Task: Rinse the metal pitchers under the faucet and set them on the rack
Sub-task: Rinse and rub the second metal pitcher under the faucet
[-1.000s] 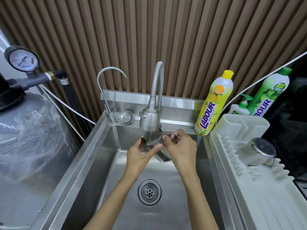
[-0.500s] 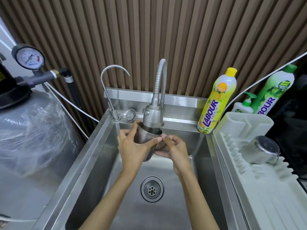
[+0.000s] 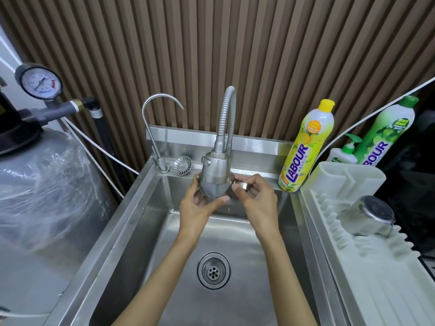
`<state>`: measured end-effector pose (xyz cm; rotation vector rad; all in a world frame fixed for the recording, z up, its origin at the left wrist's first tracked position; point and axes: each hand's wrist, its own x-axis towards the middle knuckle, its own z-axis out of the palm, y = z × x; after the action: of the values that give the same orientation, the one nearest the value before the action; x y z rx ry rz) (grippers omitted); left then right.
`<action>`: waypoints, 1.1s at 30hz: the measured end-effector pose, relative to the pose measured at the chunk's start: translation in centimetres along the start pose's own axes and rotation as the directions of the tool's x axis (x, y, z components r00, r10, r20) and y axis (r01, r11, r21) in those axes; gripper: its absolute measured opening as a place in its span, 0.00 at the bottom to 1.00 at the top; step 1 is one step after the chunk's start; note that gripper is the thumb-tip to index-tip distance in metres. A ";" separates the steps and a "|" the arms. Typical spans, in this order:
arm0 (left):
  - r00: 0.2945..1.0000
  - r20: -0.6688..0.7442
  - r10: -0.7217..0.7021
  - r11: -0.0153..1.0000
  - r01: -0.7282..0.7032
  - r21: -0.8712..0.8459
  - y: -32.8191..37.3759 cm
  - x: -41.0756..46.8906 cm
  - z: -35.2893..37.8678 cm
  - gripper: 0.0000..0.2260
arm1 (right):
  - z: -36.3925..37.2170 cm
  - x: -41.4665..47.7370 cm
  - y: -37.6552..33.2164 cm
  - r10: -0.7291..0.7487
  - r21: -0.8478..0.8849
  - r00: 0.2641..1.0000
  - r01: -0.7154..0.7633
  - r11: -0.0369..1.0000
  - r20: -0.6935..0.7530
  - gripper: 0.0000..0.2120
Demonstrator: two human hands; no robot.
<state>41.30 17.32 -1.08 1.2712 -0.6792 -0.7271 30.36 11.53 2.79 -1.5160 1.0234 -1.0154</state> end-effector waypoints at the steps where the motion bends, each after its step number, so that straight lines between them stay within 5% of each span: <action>1: 0.998 -0.027 0.054 0.998 -0.054 0.010 0.1 0.1 -0.1 0.34 | 0.3 0.2 0.7 0.040 0.131 0.999 -0.044 0.990 0.036 0.08; 4: 0.969 -0.070 0.235 0.945 -0.212 0.248 0.5 0.5 -0.6 0.39 | 1.4 0.7 2.7 0.149 0.468 0.974 -0.213 0.858 0.169 0.11; 7: 0.942 -0.120 0.313 0.860 -0.228 0.456 1.0 -0.2 -0.6 0.38 | 1.7 0.7 3.7 0.209 0.542 0.947 -0.311 0.781 0.242 0.09; 14: 0.943 -0.188 0.276 0.788 -0.110 0.605 0.4 -1.3 -0.4 0.28 | -0.1 -0.1 1.9 0.271 0.174 0.960 -0.279 0.944 0.068 0.09; 18: 0.987 -0.136 0.083 0.873 -0.007 0.487 -0.2 -1.1 0.0 0.16 | -1.1 0.2 -0.2 0.140 -0.244 0.987 -0.156 0.957 -0.079 0.11; 21: 0.998 -0.056 0.004 0.937 0.016 0.348 -0.1 -0.6 0.4 0.14 | -0.9 -0.1 -1.2 -0.003 -0.370 0.991 -0.047 0.928 -0.136 0.10; 26: 0.993 -0.020 0.112 0.987 -0.109 0.119 0.3 0.4 0.3 0.32 | -0.1 0.4 0.6 0.058 0.214 0.998 -0.051 0.975 -0.024 0.11; 30: 0.941 -0.051 0.335 0.888 -0.297 0.350 1.0 0.1 -0.3 0.37 | 1.1 1.0 2.9 0.172 0.617 0.966 -0.257 0.744 0.195 0.10; 33: 0.911 -0.121 0.395 0.802 -0.278 0.529 1.0 -0.6 -0.4 0.38 | 1.5 0.6 3.8 0.220 0.594 0.939 -0.337 0.730 0.263 0.09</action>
<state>41.39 18.19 -0.20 1.6200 -0.9147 -0.0929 31.53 10.83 -1.07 -0.8361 0.6533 -0.8668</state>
